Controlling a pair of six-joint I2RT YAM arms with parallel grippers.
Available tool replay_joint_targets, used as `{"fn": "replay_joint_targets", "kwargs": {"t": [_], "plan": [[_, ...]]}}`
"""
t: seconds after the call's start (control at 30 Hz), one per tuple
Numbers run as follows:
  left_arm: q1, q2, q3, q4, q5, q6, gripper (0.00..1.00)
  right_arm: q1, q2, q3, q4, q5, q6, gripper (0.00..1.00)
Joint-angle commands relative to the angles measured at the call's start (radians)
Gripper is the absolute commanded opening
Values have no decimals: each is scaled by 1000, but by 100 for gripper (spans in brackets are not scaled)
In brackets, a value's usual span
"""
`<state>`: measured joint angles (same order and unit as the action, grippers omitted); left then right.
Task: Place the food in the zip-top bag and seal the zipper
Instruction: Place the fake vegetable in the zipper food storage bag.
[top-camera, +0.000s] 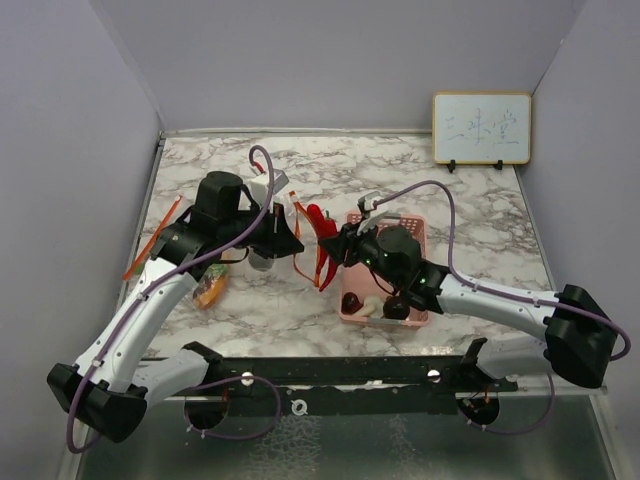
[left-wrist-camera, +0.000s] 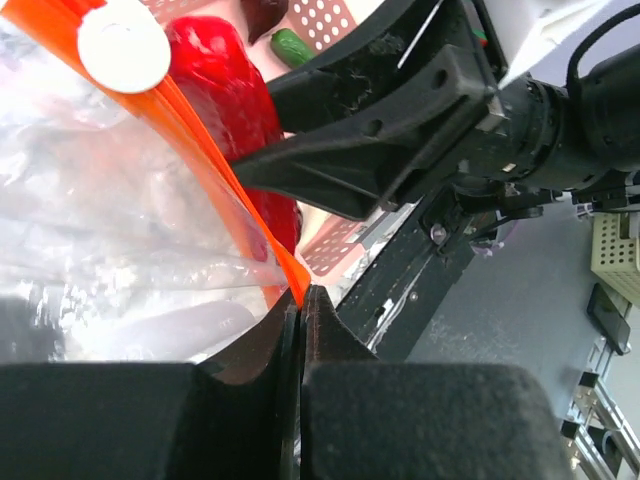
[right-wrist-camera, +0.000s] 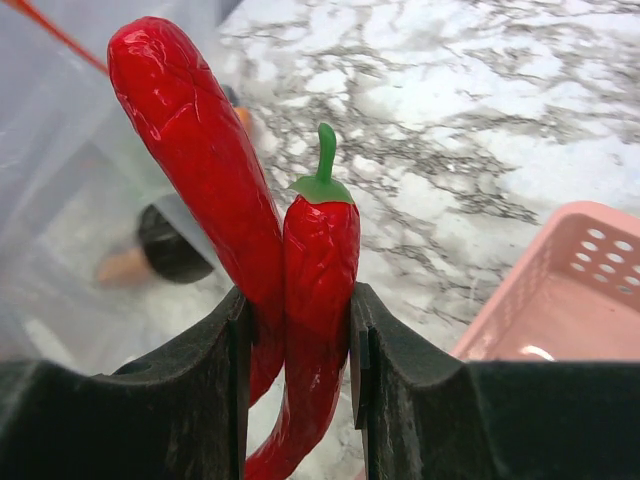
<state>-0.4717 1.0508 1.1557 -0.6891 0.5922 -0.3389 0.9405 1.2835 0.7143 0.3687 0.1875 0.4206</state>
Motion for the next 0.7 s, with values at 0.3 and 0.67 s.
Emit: {"fn": "replay_joint_targets", "kwargs": {"t": [0.3, 0.67], "plan": [[-4, 87, -26, 145, 70, -29, 0, 60, 25, 110, -198, 65, -80, 7], [-4, 82, -152, 193, 13, -34, 0, 90, -186, 45, -250, 285, -74, 7]]}}
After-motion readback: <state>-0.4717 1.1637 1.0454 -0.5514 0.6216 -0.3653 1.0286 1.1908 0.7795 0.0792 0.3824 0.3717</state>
